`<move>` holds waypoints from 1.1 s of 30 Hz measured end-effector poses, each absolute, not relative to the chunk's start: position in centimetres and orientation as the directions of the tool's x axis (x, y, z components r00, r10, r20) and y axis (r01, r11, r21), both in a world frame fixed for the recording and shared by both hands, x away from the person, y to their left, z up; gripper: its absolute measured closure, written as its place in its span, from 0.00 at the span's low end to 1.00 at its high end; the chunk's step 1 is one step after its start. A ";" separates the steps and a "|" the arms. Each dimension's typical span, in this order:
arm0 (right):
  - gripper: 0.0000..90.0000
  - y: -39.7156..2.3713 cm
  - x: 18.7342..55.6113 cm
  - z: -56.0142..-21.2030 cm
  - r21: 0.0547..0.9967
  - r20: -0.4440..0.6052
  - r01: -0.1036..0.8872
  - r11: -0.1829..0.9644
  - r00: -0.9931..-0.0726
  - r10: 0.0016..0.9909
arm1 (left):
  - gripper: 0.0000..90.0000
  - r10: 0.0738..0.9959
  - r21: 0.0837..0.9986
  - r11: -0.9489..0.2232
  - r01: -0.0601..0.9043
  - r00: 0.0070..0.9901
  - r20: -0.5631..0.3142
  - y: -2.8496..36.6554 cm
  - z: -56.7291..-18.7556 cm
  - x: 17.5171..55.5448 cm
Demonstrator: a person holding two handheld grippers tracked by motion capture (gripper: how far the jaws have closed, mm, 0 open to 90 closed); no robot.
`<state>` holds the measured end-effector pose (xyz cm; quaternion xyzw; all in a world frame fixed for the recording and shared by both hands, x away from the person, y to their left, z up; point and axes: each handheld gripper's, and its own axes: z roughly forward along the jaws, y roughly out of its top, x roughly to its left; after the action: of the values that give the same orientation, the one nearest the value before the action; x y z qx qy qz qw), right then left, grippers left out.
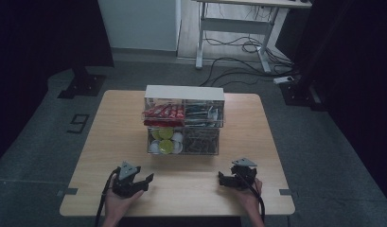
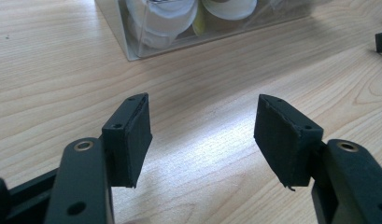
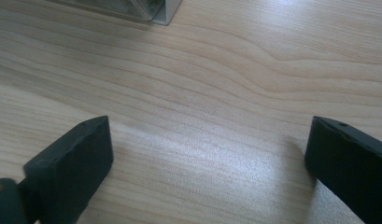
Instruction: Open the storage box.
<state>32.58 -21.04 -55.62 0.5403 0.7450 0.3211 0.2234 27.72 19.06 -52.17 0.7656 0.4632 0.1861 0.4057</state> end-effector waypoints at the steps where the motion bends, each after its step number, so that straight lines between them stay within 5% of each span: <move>1: 0.04 -21.1 32.5 -55.6 0.723 0.013 0.659 0.209 -0.316 0.949 | 0.41 0.862 0.792 -0.242 0.561 0.499 -0.090 19.1 -52.2 27.7; 13: 0.31 -21.3 32.0 -54.8 0.779 0.092 0.616 0.113 -0.291 0.952 | 0.41 0.887 0.786 -0.205 0.583 0.450 -0.103 19.9 -52.6 27.8; 23: 0.62 -19.7 31.0 -52.1 0.849 0.142 0.520 0.099 -0.403 0.904 | 0.41 0.889 0.783 -0.201 0.589 0.446 -0.108 19.9 -52.8 27.9; 33: 0.83 -18.1 31.0 -51.5 0.849 0.170 0.515 0.117 -0.476 0.863 | 0.41 0.891 0.777 -0.201 0.597 0.440 -0.108 20.0 -53.1 28.1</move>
<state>30.97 -18.09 -51.46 0.4761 0.7235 0.4634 0.1874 28.09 20.02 -53.07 0.7519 0.4948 0.1870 0.3935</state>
